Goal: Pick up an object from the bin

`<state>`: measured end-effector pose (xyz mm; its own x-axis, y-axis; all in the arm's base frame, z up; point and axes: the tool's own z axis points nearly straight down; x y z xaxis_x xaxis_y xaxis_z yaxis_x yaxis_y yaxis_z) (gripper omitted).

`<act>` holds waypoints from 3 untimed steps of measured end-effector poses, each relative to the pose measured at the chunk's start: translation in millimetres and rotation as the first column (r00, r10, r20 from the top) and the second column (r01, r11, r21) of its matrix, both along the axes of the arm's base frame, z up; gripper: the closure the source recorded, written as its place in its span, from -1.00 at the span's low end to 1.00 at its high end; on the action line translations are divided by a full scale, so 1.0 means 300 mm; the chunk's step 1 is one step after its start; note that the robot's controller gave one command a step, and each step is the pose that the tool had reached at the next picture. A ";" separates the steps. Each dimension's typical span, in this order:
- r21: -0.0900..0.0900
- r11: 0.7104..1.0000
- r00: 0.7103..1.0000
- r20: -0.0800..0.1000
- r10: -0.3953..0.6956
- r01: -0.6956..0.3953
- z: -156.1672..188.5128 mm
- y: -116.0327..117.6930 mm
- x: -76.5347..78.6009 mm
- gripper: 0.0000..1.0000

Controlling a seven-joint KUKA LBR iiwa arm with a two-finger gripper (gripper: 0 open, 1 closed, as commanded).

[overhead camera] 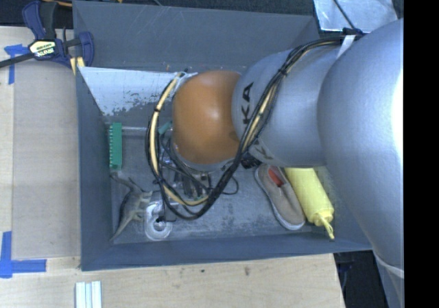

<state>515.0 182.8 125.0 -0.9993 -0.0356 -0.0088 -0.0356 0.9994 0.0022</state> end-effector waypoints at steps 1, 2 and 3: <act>-0.004 0.999 0.999 -0.015 -0.042 0.042 -0.095 -0.020 -0.015 -1.00; -0.002 1.000 1.000 -0.010 0.012 -0.012 -0.138 0.099 -0.052 1.00; -0.002 1.000 1.000 -0.010 0.012 -0.012 -0.138 0.099 -0.052 1.00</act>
Offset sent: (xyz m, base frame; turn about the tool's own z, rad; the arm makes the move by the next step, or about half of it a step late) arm -0.0160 0.0297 -0.0427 -0.0121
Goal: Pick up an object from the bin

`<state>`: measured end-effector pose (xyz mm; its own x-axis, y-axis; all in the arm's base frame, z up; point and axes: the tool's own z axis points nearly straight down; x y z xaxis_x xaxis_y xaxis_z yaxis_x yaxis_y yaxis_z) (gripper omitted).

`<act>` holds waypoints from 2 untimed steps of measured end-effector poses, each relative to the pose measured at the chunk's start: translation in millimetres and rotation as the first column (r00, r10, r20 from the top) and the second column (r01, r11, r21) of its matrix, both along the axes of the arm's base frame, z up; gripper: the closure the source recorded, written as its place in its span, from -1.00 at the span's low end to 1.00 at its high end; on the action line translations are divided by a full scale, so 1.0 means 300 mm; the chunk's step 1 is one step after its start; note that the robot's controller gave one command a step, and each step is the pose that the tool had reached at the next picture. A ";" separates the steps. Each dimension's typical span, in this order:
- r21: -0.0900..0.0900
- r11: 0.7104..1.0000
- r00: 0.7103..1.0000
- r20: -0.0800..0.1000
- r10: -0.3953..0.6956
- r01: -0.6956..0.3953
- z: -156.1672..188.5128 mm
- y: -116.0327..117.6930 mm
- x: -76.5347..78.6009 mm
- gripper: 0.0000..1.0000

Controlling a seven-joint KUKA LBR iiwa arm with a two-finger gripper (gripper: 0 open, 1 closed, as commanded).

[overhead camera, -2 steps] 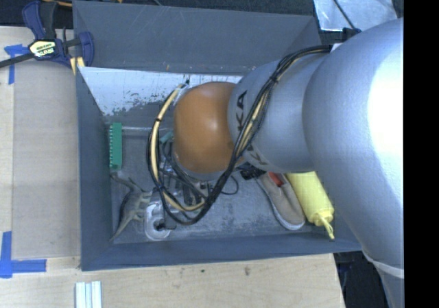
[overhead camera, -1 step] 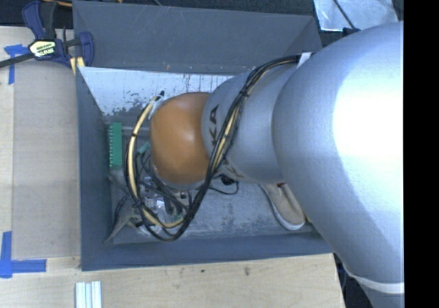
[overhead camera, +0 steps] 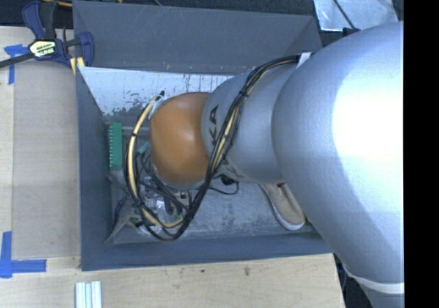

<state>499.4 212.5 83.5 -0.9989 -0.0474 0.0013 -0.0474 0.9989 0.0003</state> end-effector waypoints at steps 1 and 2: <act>0.006 1.000 1.000 0.003 0.024 -0.024 -0.014 -0.107 0.051 1.00; -0.002 1.000 1.000 -0.003 0.028 -0.028 0.125 -0.164 0.074 1.00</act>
Offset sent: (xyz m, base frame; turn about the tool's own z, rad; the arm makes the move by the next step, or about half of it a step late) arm 0.0415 -0.0452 0.2063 -0.0524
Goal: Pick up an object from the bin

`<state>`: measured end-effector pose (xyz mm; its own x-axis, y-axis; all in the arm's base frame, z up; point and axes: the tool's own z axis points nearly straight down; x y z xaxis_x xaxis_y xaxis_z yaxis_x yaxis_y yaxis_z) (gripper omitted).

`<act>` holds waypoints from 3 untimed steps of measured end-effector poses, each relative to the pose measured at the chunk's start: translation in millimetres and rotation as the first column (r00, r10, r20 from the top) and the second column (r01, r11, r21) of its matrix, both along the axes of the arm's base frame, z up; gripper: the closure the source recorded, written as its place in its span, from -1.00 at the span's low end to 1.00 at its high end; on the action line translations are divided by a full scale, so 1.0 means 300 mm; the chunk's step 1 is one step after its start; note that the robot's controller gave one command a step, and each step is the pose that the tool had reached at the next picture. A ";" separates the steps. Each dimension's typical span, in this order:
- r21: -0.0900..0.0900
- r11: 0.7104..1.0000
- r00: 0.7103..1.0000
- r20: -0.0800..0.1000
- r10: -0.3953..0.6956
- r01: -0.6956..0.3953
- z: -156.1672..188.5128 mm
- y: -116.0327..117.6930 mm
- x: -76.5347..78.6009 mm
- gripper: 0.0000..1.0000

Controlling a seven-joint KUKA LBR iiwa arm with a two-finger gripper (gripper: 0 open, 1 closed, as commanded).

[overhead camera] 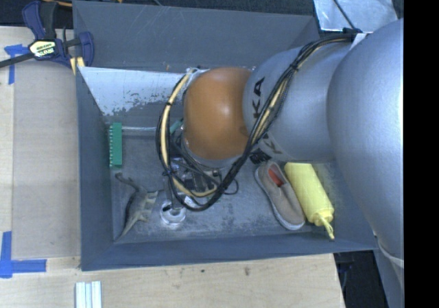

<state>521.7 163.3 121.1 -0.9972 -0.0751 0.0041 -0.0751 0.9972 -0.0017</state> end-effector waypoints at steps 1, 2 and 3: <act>0.005 0.998 0.998 0.019 0.067 -0.067 0.054 -0.062 -0.017 1.00; 0.002 0.976 0.976 -0.002 0.217 -0.217 0.132 -0.072 0.126 1.00; 0.003 0.990 0.990 0.006 -0.144 0.144 0.275 -0.058 0.006 -1.00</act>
Offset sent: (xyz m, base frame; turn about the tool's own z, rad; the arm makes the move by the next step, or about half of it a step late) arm 0.0781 -0.0204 0.0796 -0.2924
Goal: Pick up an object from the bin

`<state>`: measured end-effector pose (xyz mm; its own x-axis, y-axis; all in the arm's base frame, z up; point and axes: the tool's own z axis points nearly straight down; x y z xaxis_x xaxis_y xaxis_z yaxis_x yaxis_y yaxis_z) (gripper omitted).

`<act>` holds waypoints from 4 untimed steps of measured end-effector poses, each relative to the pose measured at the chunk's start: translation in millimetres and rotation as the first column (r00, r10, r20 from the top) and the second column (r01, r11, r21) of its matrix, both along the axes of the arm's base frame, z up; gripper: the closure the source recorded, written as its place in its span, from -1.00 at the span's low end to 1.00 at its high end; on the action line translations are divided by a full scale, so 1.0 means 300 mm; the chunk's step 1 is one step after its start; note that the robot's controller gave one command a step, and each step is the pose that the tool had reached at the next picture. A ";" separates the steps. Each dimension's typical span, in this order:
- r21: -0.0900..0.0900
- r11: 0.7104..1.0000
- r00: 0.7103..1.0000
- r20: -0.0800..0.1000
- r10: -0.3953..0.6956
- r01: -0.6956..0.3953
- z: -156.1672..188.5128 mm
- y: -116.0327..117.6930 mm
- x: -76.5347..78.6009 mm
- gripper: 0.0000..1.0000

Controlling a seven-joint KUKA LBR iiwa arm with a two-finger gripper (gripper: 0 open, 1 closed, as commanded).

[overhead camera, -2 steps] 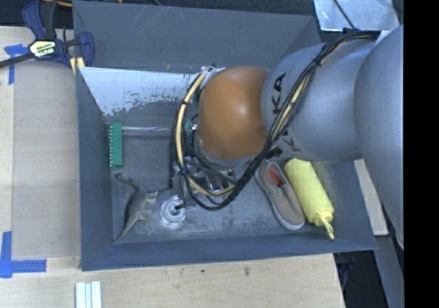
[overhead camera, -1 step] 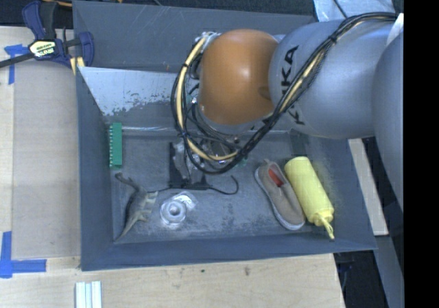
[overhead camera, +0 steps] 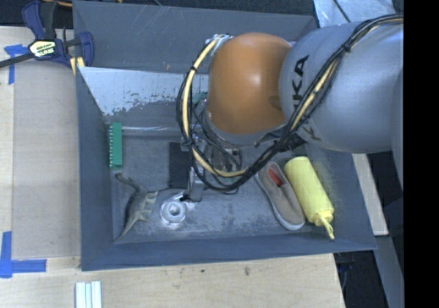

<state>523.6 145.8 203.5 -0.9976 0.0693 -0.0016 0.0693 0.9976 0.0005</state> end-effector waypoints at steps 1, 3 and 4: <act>0.000 1.000 1.000 0.001 -0.006 0.006 0.010 0.003 -0.023 -1.00; 0.000 0.999 0.999 -0.005 0.034 -0.034 -0.191 -0.194 -0.018 -1.00; -0.001 0.900 0.900 0.003 0.436 -0.436 -0.160 -0.168 0.039 1.00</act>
Offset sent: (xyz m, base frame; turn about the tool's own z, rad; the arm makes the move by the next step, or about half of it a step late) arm -0.0081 -0.0523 -0.0579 -0.0179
